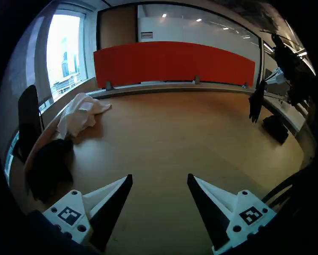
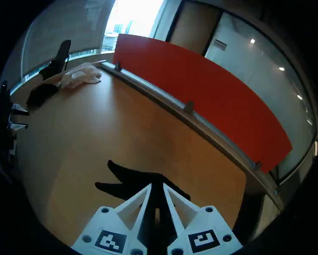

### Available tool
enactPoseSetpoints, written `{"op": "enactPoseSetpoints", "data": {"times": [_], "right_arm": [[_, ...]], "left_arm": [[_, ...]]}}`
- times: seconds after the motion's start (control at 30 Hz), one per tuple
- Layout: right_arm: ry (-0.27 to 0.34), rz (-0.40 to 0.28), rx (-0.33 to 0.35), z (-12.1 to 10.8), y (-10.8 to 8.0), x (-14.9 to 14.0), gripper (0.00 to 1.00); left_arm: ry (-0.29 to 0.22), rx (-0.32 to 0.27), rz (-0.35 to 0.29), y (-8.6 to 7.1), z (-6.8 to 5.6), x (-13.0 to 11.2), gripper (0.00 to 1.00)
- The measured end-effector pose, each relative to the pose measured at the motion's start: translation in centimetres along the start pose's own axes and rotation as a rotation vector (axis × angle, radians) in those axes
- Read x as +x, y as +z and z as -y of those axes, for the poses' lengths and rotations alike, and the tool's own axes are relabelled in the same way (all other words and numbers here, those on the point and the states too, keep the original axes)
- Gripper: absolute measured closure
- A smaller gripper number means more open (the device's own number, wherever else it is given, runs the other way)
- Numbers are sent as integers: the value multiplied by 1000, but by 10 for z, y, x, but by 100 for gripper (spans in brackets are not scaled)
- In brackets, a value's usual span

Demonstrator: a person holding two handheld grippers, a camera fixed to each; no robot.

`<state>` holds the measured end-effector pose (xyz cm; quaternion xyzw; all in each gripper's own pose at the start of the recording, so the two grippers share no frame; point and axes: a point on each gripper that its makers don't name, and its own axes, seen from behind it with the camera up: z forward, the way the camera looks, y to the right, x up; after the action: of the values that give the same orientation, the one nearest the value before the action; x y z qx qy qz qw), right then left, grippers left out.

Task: Fold towel

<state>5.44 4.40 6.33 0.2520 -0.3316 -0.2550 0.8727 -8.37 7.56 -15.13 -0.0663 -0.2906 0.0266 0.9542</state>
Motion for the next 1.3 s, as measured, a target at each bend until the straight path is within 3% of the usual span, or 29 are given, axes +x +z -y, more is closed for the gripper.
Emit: {"op": "enactPoseSetpoints", "data": {"times": [0.67,1.0,1.3], "right_arm": [[54,99,-96,-85,-21,-62,96],[73,121,-107,-89,-33,-83,96],[96,145,-119,-85,-55,-111,96]], "left_arm": [[12,5,8,2,-11,4,4],[23,-7,10,2,-19,6,4],[31,-22,6,2,-23,10,4]]}}
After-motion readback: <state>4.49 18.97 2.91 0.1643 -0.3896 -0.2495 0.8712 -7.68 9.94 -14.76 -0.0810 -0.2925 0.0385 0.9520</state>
